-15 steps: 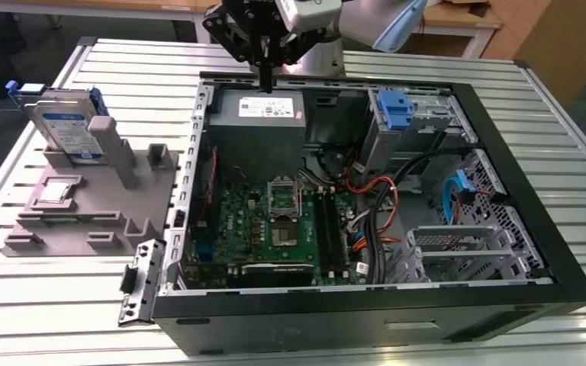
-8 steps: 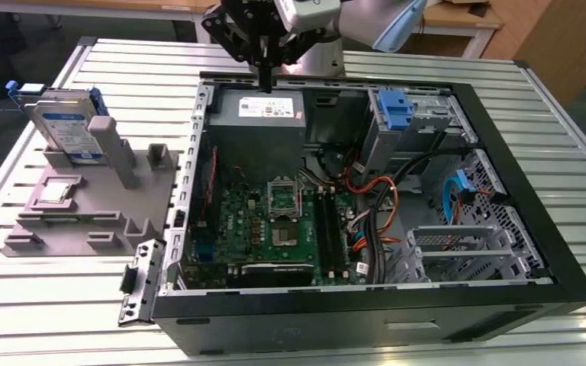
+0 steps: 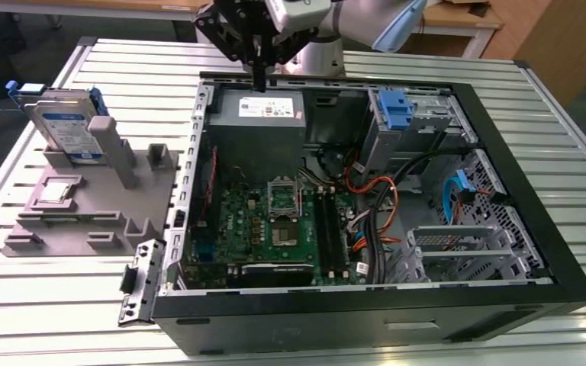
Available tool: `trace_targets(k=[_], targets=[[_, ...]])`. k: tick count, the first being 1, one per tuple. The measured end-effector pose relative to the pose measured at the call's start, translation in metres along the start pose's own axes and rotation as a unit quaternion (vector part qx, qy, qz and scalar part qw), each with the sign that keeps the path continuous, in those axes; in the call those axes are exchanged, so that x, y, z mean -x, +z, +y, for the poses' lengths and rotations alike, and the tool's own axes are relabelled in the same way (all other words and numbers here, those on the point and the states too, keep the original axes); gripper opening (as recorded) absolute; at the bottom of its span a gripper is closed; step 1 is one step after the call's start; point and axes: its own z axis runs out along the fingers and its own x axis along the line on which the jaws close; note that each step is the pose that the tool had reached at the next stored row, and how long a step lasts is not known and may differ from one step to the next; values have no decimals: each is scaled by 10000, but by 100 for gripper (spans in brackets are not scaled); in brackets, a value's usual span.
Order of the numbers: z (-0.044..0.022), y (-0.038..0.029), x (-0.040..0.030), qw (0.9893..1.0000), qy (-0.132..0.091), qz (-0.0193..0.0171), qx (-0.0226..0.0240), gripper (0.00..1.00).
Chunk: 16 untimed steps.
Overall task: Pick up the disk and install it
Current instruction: 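Reach for the disk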
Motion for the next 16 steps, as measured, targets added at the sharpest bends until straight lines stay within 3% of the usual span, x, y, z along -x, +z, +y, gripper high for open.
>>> trace_targets(k=[3, 16], targets=[[-4, -1, -59, 10000, 2, 2, 38, 11], [-23, -6, -298, 9999, 3, -1, 127, 11]])
